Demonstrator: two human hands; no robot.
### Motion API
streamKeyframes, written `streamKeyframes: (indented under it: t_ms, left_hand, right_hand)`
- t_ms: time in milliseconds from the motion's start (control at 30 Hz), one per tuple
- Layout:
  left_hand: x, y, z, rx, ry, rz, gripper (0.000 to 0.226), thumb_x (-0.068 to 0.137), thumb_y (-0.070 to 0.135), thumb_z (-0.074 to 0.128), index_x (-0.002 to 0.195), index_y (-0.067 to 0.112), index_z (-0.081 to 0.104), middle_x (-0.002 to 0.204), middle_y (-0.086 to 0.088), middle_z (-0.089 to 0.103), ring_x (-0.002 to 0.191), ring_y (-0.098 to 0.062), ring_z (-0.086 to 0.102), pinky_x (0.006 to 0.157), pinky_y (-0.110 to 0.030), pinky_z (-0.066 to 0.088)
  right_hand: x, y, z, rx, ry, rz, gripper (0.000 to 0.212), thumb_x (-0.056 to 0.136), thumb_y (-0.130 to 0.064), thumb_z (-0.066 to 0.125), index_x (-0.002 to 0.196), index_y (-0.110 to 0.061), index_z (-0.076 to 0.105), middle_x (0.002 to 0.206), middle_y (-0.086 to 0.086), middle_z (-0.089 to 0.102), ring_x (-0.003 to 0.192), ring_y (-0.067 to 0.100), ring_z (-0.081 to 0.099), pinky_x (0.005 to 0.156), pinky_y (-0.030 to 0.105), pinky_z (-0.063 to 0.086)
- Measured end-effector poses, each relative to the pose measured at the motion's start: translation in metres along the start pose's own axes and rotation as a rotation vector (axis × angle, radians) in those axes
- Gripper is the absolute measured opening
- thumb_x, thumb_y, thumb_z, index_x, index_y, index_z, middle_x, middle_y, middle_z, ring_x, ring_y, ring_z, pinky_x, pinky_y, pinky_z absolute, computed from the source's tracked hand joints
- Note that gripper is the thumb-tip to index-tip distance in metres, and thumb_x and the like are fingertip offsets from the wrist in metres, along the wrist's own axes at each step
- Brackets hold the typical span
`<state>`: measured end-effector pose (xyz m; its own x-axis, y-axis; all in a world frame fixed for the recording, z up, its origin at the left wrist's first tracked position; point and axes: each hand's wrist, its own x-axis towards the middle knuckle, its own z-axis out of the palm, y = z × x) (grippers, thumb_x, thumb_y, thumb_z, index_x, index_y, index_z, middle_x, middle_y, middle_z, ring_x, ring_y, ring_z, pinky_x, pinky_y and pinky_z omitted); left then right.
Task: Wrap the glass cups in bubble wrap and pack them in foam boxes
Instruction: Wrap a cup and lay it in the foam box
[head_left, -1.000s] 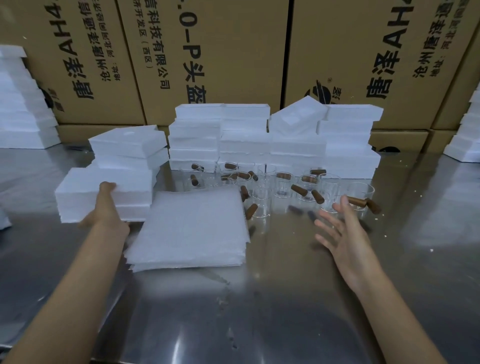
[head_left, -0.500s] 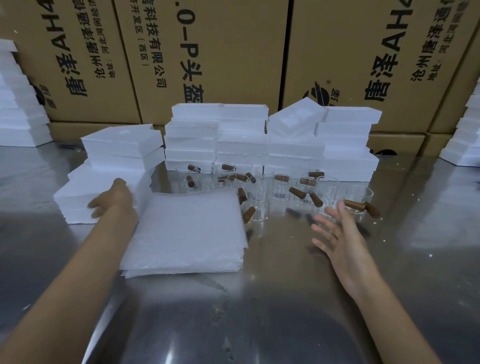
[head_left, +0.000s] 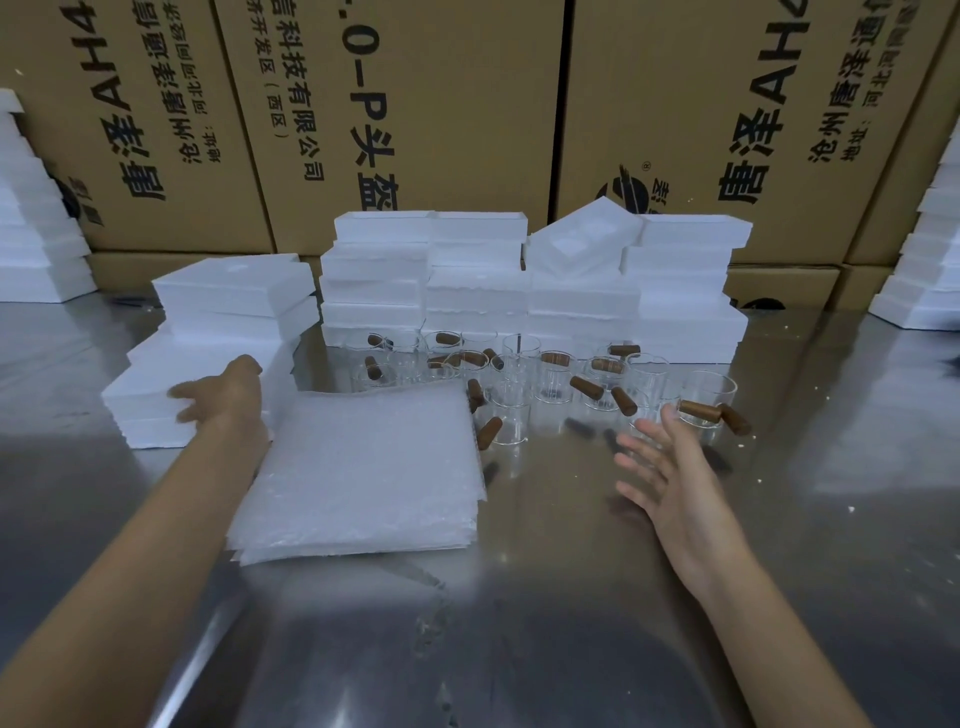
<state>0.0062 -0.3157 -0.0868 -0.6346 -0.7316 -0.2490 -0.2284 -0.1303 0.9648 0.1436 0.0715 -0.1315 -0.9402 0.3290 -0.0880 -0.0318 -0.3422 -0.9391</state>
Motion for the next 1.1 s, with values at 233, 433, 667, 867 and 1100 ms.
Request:
streamKeyframes:
  t_ms: [233, 433, 667, 867, 1100]
  left_hand:
    - [-0.063, 0.007, 0.035, 0.08, -0.138, 0.433, 0.08, 0.093, 0.025, 0.057, 0.159, 0.016, 0.012, 0.167, -0.008, 0.003, 0.152, -0.029, 0.01, 0.12, -0.047, 0.024]
    - [-0.097, -0.001, 0.087, 0.323, -0.378, 0.614, 0.068, 0.091, 0.027, 0.062, 0.152, 0.016, 0.033, 0.149, -0.009, 0.044, 0.134, -0.028, 0.043, 0.108, -0.039, 0.039]
    - [-0.085, 0.019, 0.161, 0.752, -0.572, 0.958, 0.056, 0.095, 0.02, 0.059, 0.146, 0.005, 0.042, 0.153, -0.014, 0.039, 0.147, -0.029, 0.024, 0.118, -0.038, 0.024]
    - [-0.057, 0.038, 0.226, 1.047, -0.655, 1.198, 0.067, 0.093, 0.016, 0.059, 0.153, 0.008, 0.029, 0.158, -0.012, 0.031, 0.146, -0.029, 0.027, 0.115, -0.043, 0.031]
    - [-0.026, 0.046, 0.272, 1.39, -0.495, 1.403, 0.09, 0.086, 0.035, 0.074, 0.153, 0.008, 0.022, 0.159, -0.018, 0.024, 0.144, -0.033, 0.028, 0.114, -0.047, 0.032]
  right_hand:
    - [0.01, 0.011, 0.001, -0.048, 0.057, -0.012, 0.03, 0.095, -0.036, 0.061, 0.111, -0.012, 0.067, 0.108, 0.01, 0.071, 0.093, 0.018, 0.067, 0.077, 0.03, 0.053]
    - [0.018, 0.028, 0.001, -0.213, 0.078, -0.14, 0.012, 0.094, -0.022, 0.065, 0.092, -0.014, 0.073, 0.093, 0.009, 0.073, 0.087, 0.015, 0.067, 0.074, 0.024, 0.054]
    - [0.044, 0.042, 0.023, -0.664, 0.044, -0.301, 0.027, 0.091, -0.024, 0.063, 0.065, -0.017, 0.065, 0.065, -0.002, 0.068, 0.068, 0.011, 0.065, 0.068, 0.028, 0.05]
    - [0.074, 0.039, 0.033, -0.715, 0.138, -0.302, 0.029, 0.084, -0.037, 0.058, 0.057, -0.028, 0.06, 0.052, -0.008, 0.06, 0.058, 0.014, 0.065, 0.064, 0.035, 0.056]
    - [0.086, 0.044, 0.029, -0.643, 0.081, -0.274, 0.035, 0.076, -0.046, 0.049, 0.067, -0.015, 0.06, 0.06, 0.005, 0.064, 0.058, 0.021, 0.066, 0.062, 0.046, 0.059]
